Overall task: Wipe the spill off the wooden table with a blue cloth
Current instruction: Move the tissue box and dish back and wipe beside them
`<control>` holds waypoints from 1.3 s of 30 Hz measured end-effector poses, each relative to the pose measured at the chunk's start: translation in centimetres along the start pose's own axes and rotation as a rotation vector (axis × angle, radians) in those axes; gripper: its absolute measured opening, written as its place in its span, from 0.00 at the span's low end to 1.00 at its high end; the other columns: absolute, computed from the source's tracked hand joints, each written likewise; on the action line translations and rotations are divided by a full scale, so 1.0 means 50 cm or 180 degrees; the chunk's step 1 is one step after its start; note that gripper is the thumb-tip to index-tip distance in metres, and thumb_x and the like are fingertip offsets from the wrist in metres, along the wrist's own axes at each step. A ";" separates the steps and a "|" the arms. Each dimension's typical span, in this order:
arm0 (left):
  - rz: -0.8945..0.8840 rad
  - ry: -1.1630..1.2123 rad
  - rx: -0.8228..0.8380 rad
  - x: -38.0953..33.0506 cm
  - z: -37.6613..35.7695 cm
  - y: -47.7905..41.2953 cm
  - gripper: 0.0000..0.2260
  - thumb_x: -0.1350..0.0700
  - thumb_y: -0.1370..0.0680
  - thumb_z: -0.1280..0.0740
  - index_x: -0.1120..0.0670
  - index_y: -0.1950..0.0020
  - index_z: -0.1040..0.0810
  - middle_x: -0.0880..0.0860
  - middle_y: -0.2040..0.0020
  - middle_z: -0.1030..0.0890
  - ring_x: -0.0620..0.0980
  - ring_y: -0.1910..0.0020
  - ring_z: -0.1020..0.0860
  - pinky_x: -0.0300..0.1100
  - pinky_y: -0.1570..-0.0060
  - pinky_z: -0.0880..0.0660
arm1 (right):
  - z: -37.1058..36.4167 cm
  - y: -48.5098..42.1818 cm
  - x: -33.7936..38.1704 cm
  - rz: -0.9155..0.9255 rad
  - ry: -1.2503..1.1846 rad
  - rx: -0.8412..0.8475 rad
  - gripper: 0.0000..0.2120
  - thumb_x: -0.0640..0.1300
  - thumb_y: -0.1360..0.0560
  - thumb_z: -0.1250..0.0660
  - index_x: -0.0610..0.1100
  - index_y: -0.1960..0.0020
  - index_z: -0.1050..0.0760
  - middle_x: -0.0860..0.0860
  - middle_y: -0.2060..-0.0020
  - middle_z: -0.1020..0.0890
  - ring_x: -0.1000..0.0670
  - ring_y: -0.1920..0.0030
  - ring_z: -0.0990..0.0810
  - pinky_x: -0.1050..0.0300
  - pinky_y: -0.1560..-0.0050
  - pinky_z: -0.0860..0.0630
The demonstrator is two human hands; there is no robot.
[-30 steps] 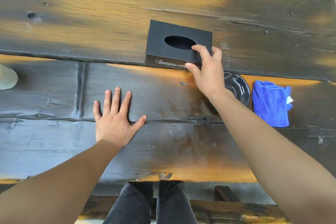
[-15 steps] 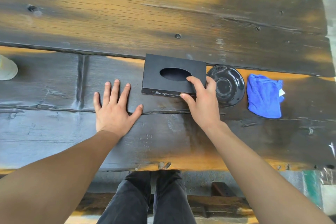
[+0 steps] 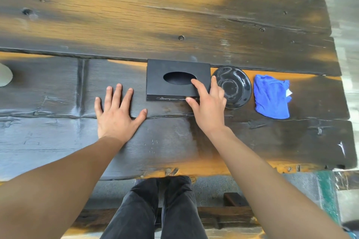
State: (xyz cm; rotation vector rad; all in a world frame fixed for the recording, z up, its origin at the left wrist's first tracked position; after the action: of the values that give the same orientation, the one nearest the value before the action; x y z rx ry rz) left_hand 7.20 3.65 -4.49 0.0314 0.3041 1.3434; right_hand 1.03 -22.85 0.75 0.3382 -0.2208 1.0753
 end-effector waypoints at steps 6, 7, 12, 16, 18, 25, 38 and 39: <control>-0.0014 -0.0030 0.0025 -0.001 -0.002 0.000 0.36 0.27 0.24 0.48 0.42 0.19 0.43 0.50 0.16 0.47 0.52 0.17 0.54 0.61 0.22 0.57 | 0.022 0.025 -0.030 0.0104 -0.0163 -0.0126 0.29 0.56 0.21 0.35 0.62 0.23 0.41 0.45 0.20 0.44 0.42 0.24 0.41 0.41 0.29 0.39; -0.0022 -0.0017 0.0027 -0.001 -0.002 0.000 0.36 0.27 0.24 0.48 0.42 0.19 0.43 0.50 0.16 0.47 0.52 0.17 0.54 0.61 0.22 0.57 | 0.031 0.030 -0.045 0.0084 -0.0237 -0.0239 0.27 0.55 0.20 0.36 0.60 0.23 0.38 0.47 0.21 0.41 0.43 0.24 0.40 0.42 0.30 0.37; -0.0009 0.0202 0.0006 0.008 0.001 -0.004 0.32 0.33 0.24 0.40 0.46 0.23 0.34 0.53 0.18 0.39 0.54 0.18 0.48 0.59 0.22 0.54 | 0.084 0.037 -0.197 -0.0365 -0.0329 -0.0881 0.20 0.50 0.20 0.37 0.50 0.30 0.28 0.49 0.27 0.28 0.44 0.29 0.31 0.43 0.37 0.31; -0.0047 0.0524 -0.0323 -0.012 0.018 0.029 0.24 0.42 0.26 0.40 0.56 0.40 0.18 0.56 0.34 0.21 0.59 0.31 0.27 0.58 0.31 0.35 | 0.122 0.015 -0.353 -0.0863 0.0020 -0.0945 0.22 0.52 0.20 0.40 0.47 0.29 0.27 0.47 0.27 0.28 0.41 0.28 0.31 0.38 0.37 0.29; -0.0097 0.0569 -0.0382 -0.045 0.016 0.071 0.21 0.43 0.26 0.40 0.56 0.46 0.17 0.55 0.41 0.18 0.60 0.40 0.24 0.57 0.39 0.31 | 0.132 -0.002 -0.412 -0.1014 0.0169 -0.0725 0.23 0.55 0.20 0.40 0.49 0.27 0.30 0.47 0.24 0.32 0.41 0.26 0.35 0.35 0.34 0.32; -0.0777 0.0469 0.0137 -0.249 -0.060 0.163 0.24 0.44 0.25 0.34 0.51 0.32 0.24 0.54 0.28 0.26 0.57 0.28 0.30 0.55 0.32 0.34 | 0.107 -0.063 -0.487 -0.0826 0.0471 0.0298 0.28 0.66 0.21 0.45 0.65 0.23 0.42 0.53 0.18 0.48 0.42 0.19 0.53 0.35 0.28 0.44; -0.0158 0.0364 0.0541 -0.322 -0.082 0.193 0.28 0.45 0.24 0.32 0.48 0.25 0.31 0.52 0.19 0.38 0.53 0.18 0.46 0.56 0.21 0.46 | 0.078 0.017 -0.509 -0.0757 0.0448 -0.0175 0.19 0.61 0.20 0.40 0.59 0.30 0.28 0.51 0.37 0.27 0.40 0.39 0.31 0.42 0.49 0.28; -0.0127 0.0351 0.0579 -0.325 -0.080 0.194 0.29 0.45 0.24 0.32 0.48 0.25 0.31 0.52 0.19 0.38 0.53 0.18 0.46 0.56 0.21 0.45 | 0.079 0.027 -0.510 -0.0724 0.0413 -0.0190 0.20 0.60 0.20 0.39 0.58 0.31 0.27 0.50 0.38 0.26 0.40 0.40 0.30 0.42 0.50 0.27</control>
State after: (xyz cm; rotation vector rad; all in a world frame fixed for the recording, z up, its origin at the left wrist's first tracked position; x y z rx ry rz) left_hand -6.12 -10.34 -3.19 0.1032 0.5172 1.2769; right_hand -11.96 -44.67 -4.01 0.2325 -0.0955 0.8606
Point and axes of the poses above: each hand's wrist, its own y-axis away from the middle knuckle, its own z-axis out of the back of the hand, x = y × z, the point moved 5 cm from there along -y, towards the middle knuckle
